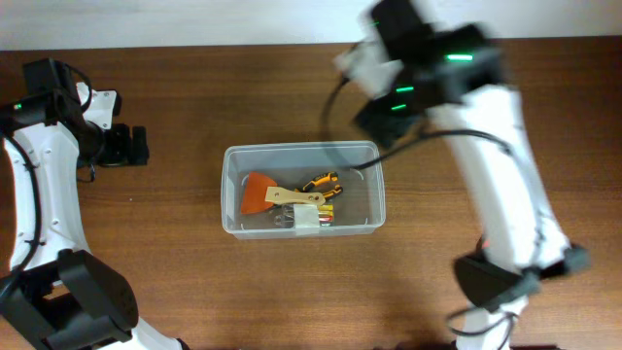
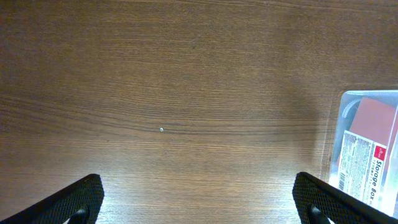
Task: Pack container
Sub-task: 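Move the right gripper over the red-handled small pliers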
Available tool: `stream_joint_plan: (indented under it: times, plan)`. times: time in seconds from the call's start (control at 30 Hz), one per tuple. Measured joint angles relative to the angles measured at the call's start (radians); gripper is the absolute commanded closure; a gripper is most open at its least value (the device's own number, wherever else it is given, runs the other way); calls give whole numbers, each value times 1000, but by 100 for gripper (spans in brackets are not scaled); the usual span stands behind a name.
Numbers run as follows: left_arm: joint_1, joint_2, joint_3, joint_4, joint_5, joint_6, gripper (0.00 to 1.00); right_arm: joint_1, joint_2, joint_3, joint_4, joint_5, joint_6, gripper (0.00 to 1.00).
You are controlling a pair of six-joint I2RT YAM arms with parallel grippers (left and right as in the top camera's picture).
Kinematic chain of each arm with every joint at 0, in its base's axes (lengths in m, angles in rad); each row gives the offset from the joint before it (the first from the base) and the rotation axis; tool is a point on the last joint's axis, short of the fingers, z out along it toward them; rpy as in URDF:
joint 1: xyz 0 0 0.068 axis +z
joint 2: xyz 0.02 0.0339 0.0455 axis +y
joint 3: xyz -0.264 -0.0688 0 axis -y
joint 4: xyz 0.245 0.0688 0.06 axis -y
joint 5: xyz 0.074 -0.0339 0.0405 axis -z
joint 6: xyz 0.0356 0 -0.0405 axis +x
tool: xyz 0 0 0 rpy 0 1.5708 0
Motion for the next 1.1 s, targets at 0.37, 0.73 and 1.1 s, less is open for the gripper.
stream_joint_plan:
  times: [0.37,0.73,1.1]
  plan:
    - [0,0,0,0,0,0,1,-325,-246,-303,0,-48,340,1]
    - [0,0,0,8,1,0,1,-452,-334,-999,301,-19,679,1]
    - [0,0,0,8,0,0,1,-557,-334,-1353,594,-65,885,1]
